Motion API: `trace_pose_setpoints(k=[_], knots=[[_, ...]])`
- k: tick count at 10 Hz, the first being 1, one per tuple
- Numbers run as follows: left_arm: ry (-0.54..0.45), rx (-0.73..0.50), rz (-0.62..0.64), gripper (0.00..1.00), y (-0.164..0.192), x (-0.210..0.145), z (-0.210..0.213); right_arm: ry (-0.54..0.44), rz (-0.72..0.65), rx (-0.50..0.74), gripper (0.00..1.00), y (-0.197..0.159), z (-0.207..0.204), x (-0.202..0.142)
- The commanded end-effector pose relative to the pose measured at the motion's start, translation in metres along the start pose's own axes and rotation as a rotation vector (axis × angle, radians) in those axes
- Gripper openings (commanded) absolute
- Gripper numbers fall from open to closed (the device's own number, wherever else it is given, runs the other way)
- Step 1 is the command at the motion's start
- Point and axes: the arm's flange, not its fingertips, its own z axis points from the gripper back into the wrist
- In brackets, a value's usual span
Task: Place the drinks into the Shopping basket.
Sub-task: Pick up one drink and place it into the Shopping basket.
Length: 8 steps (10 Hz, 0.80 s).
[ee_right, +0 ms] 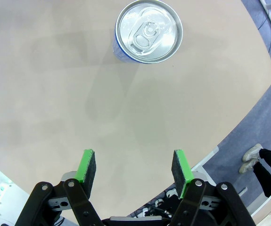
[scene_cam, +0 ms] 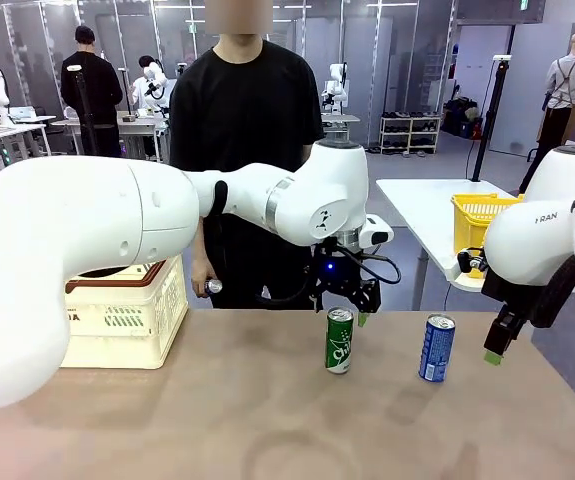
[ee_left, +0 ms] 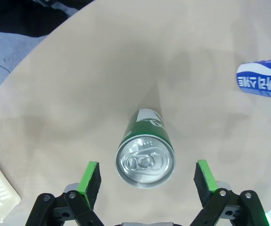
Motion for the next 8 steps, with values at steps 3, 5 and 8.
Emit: trace_pose_setpoints(k=[3, 5, 8], knots=[[-0.009, -0.015, 0.051, 1.00, 0.001, 0.022, -0.015, 0.002, -0.001, 0.000, 0.81, 0.000, -0.001, -0.001], [0.004, -0.020, 0.051, 1.00, 0.000, 0.024, -0.021, 0.002, -0.001, 0.000, 0.81, 0.000, -0.001, -0.001], [0.019, -0.035, 0.053, 1.00, -0.002, 0.025, -0.026, 0.002, -0.001, 0.000, 0.81, 0.000, -0.001, -0.001]])
